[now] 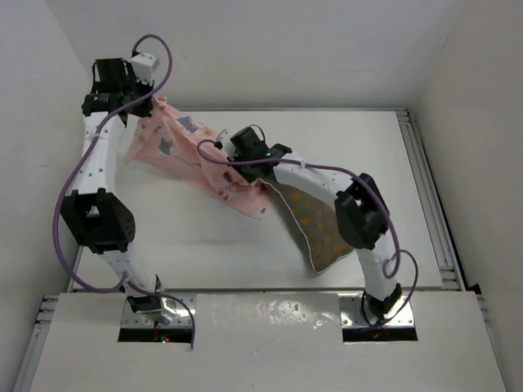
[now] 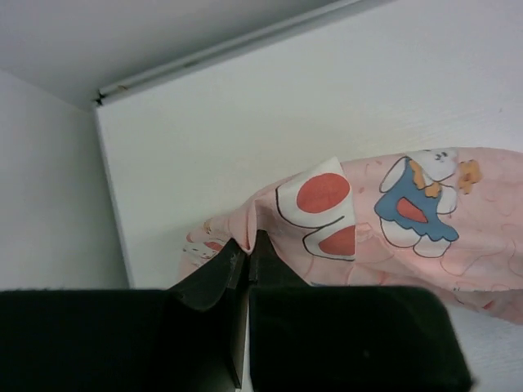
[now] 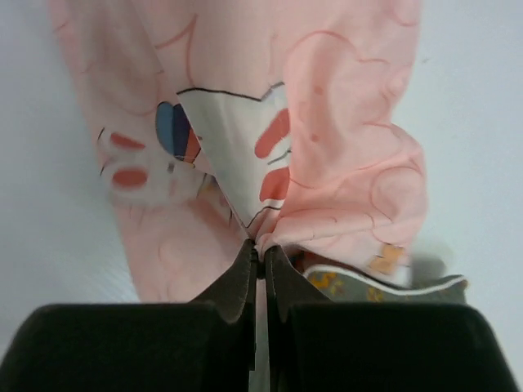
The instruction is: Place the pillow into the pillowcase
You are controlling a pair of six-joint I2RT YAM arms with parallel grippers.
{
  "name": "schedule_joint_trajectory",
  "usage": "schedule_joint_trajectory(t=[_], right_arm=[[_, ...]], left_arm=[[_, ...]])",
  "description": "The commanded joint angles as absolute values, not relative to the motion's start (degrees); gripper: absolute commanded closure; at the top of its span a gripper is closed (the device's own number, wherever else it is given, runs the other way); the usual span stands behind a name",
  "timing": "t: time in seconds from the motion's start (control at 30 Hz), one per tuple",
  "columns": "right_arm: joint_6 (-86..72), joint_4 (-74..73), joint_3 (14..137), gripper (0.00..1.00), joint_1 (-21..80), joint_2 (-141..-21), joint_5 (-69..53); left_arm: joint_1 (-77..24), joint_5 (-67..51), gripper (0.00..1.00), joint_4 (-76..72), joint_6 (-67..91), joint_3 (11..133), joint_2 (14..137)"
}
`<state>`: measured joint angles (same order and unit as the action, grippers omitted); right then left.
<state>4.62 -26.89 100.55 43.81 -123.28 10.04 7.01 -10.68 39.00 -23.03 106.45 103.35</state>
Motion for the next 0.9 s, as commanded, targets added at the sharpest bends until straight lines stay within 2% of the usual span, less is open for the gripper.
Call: schedule_joint_trajectory(t=[0.0, 0.17, 0.33, 0.47, 0.63, 0.67, 0.7, 0.77, 0.8, 0.87], right_arm=[[3.78, -20.94, 98.11, 1.00, 43.42, -110.41, 4.94], [3.25, -16.00, 89.84, 1.00, 43.24, -94.18, -10.68], [-4.46, -9.06, 82.80, 1.00, 41.14, -86.05, -22.05], [-12.90, -4.49, 82.62, 1.00, 36.92, -87.27, -30.48], [-27.13, -0.35, 85.51, 1.00, 29.46, -98.24, -36.56], [-29.42, 1.04, 86.30, 1.00, 28.31, -100.52, -36.13], [-33.79, 0.62, 88.57, 1.00, 27.08, -102.81, -35.78], [-38.91, -1.56, 91.04, 0.99, 24.00, -109.40, -30.79], [-42.94, -6.63, 94.62, 0.85, 23.04, -111.60, -27.72], [-44.64, -14.20, 100.34, 0.55, 19.96, -119.13, -21.20]], left_arm=[[8.87, -10.28, 1.00, 46.04, -24.96, 114.32, 99.84], [11.86, -9.06, 1.00, 52.03, -25.93, 130.48, 99.67], [12.04, -8.43, 1.00, 52.91, -26.28, 138.86, 99.49], [10.73, -9.06, 1.00, 51.16, -25.93, 140.10, 101.15], [8.97, -6.60, 0.97, 44.40, -23.64, 133.18, 105.19], [8.18, -5.63, 0.94, 43.34, -23.73, 131.68, 107.29], [7.48, -4.67, 0.83, 41.07, -23.82, 130.09, 108.53], [5.55, -0.82, 0.68, 39.38, -24.61, 126.74, 113.60], [4.84, 1.56, 0.45, 39.20, -25.83, 126.74, 116.17], [2.13, 6.56, 0.31, 40.95, -26.80, 130.59, 124.66]])
